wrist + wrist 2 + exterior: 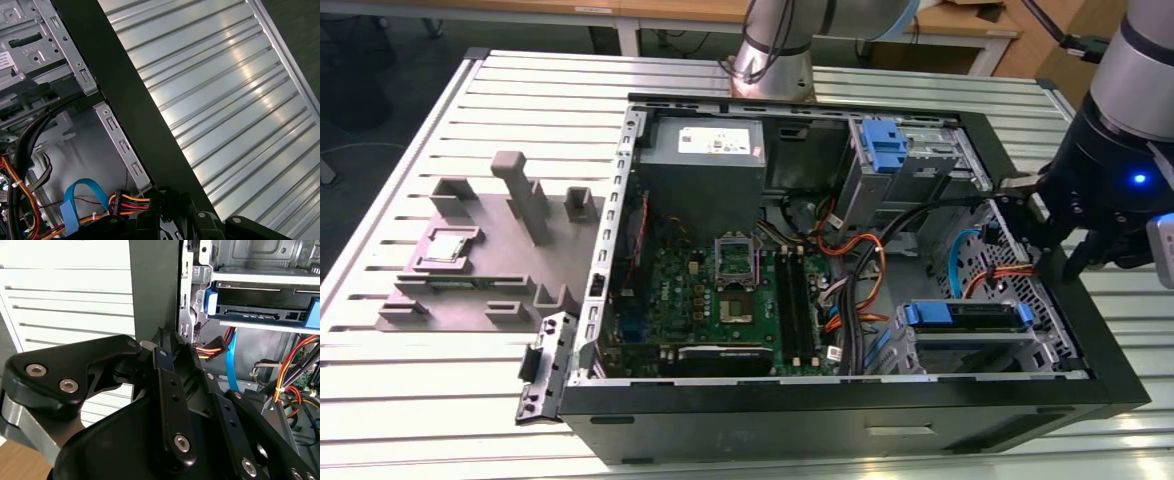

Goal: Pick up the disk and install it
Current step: 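Insert the first disk wire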

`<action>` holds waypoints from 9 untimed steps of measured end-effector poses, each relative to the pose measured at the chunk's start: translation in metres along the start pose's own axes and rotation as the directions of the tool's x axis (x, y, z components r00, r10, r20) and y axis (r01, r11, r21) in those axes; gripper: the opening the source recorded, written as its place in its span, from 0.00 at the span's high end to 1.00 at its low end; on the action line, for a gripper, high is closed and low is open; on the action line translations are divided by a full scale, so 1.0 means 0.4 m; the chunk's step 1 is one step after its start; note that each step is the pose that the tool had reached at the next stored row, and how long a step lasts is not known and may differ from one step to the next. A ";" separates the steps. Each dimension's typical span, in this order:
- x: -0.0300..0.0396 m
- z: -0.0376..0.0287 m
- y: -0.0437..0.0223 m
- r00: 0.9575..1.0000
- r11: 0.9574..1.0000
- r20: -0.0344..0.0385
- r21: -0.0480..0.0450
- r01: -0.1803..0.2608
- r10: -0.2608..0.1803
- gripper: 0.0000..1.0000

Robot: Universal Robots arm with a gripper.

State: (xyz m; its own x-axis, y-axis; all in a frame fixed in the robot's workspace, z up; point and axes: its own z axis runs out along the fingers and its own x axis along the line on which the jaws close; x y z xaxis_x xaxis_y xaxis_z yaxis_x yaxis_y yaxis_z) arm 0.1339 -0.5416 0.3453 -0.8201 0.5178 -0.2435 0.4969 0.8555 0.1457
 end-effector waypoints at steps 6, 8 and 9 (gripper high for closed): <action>0.008 0.000 -0.005 1.000 1.000 0.005 -0.003 0.002 -0.002 0.71; 0.008 -0.001 -0.005 1.000 1.000 0.005 -0.003 0.002 -0.002 0.82; 0.008 -0.002 -0.005 1.000 1.000 0.005 -0.003 0.002 -0.002 0.82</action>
State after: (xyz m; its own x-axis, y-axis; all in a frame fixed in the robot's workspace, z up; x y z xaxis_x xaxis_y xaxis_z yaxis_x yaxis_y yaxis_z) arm 0.1301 -0.5415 0.3449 -0.8197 0.5161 -0.2484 0.4944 0.8566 0.1479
